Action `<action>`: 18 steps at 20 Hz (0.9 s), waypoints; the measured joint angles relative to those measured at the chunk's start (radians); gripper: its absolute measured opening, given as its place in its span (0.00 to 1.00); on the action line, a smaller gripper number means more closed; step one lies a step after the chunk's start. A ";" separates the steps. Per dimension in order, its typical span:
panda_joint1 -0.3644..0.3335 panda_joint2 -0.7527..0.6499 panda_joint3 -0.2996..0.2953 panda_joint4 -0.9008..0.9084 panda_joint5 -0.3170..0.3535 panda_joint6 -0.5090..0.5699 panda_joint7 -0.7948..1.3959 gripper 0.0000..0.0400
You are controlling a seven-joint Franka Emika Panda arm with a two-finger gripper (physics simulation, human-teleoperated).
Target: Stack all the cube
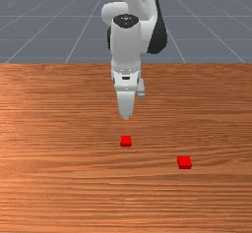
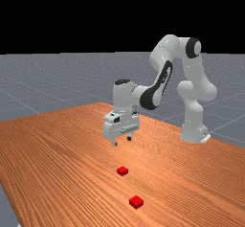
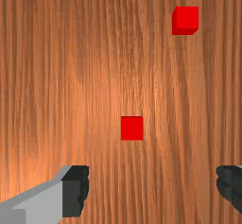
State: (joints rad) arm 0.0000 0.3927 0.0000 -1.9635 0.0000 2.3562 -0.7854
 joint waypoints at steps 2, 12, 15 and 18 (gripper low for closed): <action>0.003 -0.001 -0.004 0.000 0.002 -0.003 0.020 0.77; 0.038 -0.114 -0.225 0.020 0.089 -0.198 1.197 0.03; 0.061 -0.106 -0.243 0.025 0.111 -0.212 1.420 0.01; 0.100 -0.088 -0.217 0.039 0.108 -0.211 1.492 0.00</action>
State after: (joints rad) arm 0.1002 0.3045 -0.2173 -1.9243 0.1080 2.1451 0.7062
